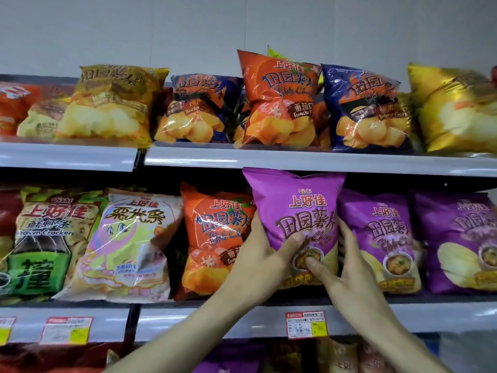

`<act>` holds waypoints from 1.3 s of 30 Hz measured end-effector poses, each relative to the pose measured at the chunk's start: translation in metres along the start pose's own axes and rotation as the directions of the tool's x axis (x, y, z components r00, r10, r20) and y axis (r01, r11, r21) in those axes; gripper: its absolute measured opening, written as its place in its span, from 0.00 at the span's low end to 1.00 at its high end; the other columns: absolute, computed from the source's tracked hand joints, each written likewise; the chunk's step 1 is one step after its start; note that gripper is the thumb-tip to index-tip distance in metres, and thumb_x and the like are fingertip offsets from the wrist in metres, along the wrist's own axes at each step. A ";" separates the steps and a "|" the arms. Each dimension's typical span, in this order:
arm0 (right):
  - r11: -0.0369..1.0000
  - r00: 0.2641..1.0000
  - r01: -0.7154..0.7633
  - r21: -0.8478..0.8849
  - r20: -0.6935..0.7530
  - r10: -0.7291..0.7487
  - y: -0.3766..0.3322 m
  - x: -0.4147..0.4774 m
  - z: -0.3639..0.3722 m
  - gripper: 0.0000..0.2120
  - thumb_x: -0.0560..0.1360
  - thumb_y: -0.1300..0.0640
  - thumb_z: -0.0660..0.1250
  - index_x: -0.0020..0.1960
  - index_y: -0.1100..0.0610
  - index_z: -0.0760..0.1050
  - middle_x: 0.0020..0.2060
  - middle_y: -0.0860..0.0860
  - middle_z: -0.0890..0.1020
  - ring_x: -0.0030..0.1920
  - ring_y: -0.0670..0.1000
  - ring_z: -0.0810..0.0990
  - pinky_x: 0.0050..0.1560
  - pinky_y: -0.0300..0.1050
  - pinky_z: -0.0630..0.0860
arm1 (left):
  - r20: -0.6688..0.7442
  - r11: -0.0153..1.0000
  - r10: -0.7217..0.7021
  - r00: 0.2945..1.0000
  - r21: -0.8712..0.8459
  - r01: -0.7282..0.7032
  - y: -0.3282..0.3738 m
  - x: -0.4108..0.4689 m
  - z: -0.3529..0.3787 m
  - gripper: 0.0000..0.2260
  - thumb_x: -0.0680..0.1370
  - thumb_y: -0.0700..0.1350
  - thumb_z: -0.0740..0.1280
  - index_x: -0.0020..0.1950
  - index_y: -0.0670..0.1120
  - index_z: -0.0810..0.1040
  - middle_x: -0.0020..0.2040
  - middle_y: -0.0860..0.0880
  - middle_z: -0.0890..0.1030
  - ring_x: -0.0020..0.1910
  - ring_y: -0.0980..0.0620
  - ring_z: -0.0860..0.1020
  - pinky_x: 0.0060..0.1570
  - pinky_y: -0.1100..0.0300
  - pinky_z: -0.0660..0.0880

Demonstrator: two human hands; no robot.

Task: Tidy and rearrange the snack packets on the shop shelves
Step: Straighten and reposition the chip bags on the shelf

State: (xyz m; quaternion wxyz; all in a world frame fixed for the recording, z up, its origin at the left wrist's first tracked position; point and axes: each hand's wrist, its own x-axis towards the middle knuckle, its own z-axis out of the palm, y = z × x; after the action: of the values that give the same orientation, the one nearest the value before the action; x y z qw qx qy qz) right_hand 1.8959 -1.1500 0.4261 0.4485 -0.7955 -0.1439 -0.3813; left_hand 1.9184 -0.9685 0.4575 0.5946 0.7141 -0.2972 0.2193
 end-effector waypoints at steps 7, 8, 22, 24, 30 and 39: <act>0.976 0.997 -0.069 -0.207 -0.001 0.071 0.021 -0.005 0.008 0.42 0.78 0.35 0.66 0.84 0.44 0.49 0.78 0.47 0.68 0.77 0.50 0.67 0.75 0.53 0.68 | 0.023 0.985 -0.055 0.998 0.166 0.050 -0.013 0.009 0.009 0.23 0.83 0.58 0.66 0.76 0.58 0.62 0.58 0.56 0.85 0.54 0.58 0.84 0.59 0.60 0.78; 0.969 0.997 -0.076 -0.235 -0.010 0.076 0.020 -0.004 0.009 0.42 0.78 0.36 0.66 0.84 0.46 0.49 0.79 0.48 0.66 0.78 0.51 0.66 0.75 0.52 0.68 | 0.018 0.980 -0.062 0.998 0.188 0.058 -0.013 0.011 0.009 0.23 0.84 0.58 0.65 0.76 0.57 0.61 0.57 0.56 0.85 0.53 0.58 0.84 0.58 0.60 0.78; 0.951 0.995 0.087 -0.297 -0.017 -0.096 0.003 -0.017 0.005 0.43 0.80 0.41 0.65 0.80 0.30 0.36 0.77 0.40 0.63 0.74 0.49 0.69 0.65 0.51 0.76 | 0.037 0.870 0.186 0.982 0.458 -0.182 -0.016 -0.041 0.007 0.41 0.84 0.49 0.68 0.86 0.51 0.41 0.86 0.58 0.46 0.83 0.63 0.45 0.79 0.71 0.48; 0.924 0.993 0.111 -0.365 0.011 -0.115 0.002 -0.015 0.007 0.41 0.81 0.39 0.62 0.79 0.29 0.33 0.78 0.43 0.62 0.75 0.51 0.66 0.65 0.55 0.76 | 0.089 0.858 0.148 0.985 0.483 -0.173 -0.012 -0.043 0.008 0.40 0.85 0.50 0.65 0.86 0.53 0.40 0.86 0.58 0.41 0.83 0.62 0.42 0.76 0.74 0.46; 0.839 0.997 0.067 -0.540 0.058 -0.042 0.002 -0.001 0.009 0.39 0.81 0.33 0.54 0.81 0.36 0.33 0.74 0.54 0.62 0.72 0.59 0.69 0.60 0.55 0.77 | 0.175 0.812 0.025 0.984 0.571 -0.122 -0.003 -0.015 0.010 0.39 0.85 0.49 0.64 0.87 0.50 0.41 0.87 0.49 0.43 0.85 0.55 0.42 0.78 0.63 0.48; 0.694 0.985 0.173 -0.698 0.122 -0.123 -0.007 0.016 -0.002 0.38 0.80 0.37 0.61 0.83 0.55 0.57 0.80 0.56 0.57 0.75 0.59 0.65 0.67 0.58 0.73 | 0.225 0.710 -0.080 0.971 0.697 -0.103 0.004 -0.006 0.009 0.38 0.84 0.45 0.63 0.86 0.45 0.41 0.87 0.48 0.44 0.85 0.54 0.43 0.74 0.69 0.45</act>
State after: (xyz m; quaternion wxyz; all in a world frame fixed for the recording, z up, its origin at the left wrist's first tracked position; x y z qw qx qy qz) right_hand 1.9019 -1.1493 0.4432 0.0727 -0.9042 -0.0654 -0.4158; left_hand 1.9112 -0.9772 0.4548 0.2363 0.9056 -0.2647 0.2322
